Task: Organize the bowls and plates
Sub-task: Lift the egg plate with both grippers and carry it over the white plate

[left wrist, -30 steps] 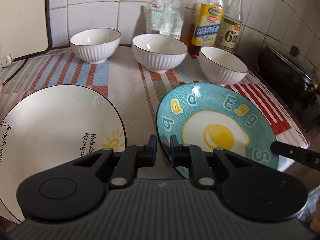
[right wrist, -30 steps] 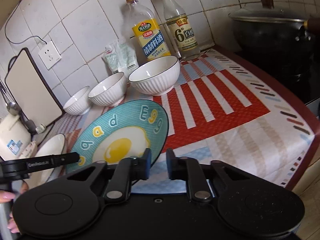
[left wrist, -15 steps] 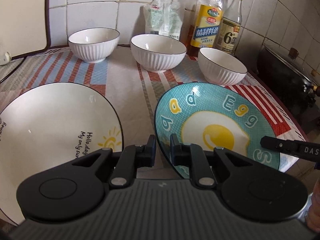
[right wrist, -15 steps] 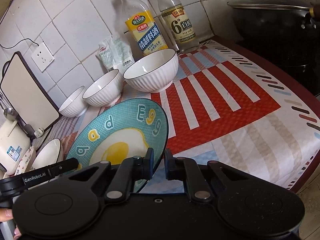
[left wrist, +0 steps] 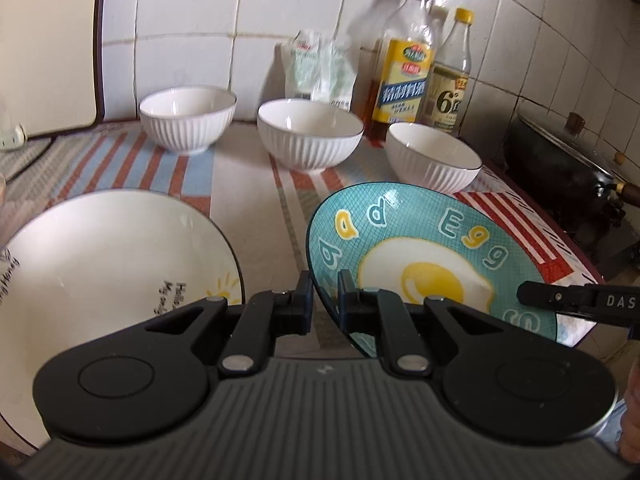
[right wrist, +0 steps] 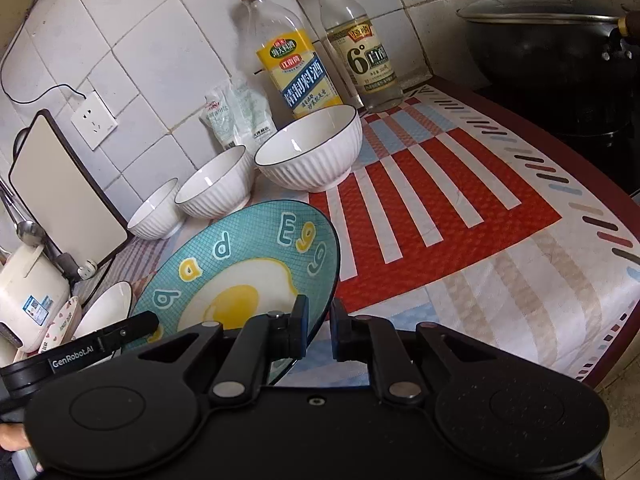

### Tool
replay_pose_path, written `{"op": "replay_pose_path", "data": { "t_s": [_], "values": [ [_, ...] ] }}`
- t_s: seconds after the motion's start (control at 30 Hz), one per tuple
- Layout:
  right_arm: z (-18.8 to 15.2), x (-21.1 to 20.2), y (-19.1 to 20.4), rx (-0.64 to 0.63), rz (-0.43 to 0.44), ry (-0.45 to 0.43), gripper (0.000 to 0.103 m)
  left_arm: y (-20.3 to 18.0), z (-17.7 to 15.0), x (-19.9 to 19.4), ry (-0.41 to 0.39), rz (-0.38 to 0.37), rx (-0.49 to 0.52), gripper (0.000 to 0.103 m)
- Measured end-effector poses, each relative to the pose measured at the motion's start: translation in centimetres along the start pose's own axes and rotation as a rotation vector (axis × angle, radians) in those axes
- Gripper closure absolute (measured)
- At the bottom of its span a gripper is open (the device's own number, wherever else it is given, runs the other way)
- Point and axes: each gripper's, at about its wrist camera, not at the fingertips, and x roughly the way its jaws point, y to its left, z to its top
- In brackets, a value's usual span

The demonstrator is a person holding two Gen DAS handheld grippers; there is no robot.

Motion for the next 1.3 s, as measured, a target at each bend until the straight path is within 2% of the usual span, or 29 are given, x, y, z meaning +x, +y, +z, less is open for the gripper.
{"op": "replay_pose_path", "data": {
  "t_s": [0.2, 0.37, 0.47, 0.63, 0.97, 1.3],
  "values": [
    [0.1, -0.9, 0.7, -0.016, 0.011, -0.01, 0.088, 0.1, 0.2, -1.5, -0.034, -0.002, 0.001, 0.092],
    [0.2, -1.6, 1.8, -0.014, 0.021, -0.006, 0.088, 0.6, 0.4, -3.1, -0.02, -0.005, -0.004, 0.092],
    [0.4, -2.4, 3.1, -0.03, 0.026, -0.006, 0.088, 1.5, 0.2, -4.3, -0.011, -0.02, -0.023, 0.092],
    [0.2, -3.3, 6.1, -0.081, 0.035, -0.004, 0.088, 3.6, -0.4, -7.0, -0.053, -0.017, -0.049, 0.092],
    [-2.1, -2.1, 12.2, -0.146, 0.118, 0.016, 0.088, 9.3, -1.6, -11.8, -0.107, 0.065, -0.08, 0.091],
    [-4.3, 1.0, 16.5, -0.175, 0.195, 0.06, 0.088, 13.8, -3.3, -13.5, -0.113, 0.154, -0.112, 0.091]
  ]
}}
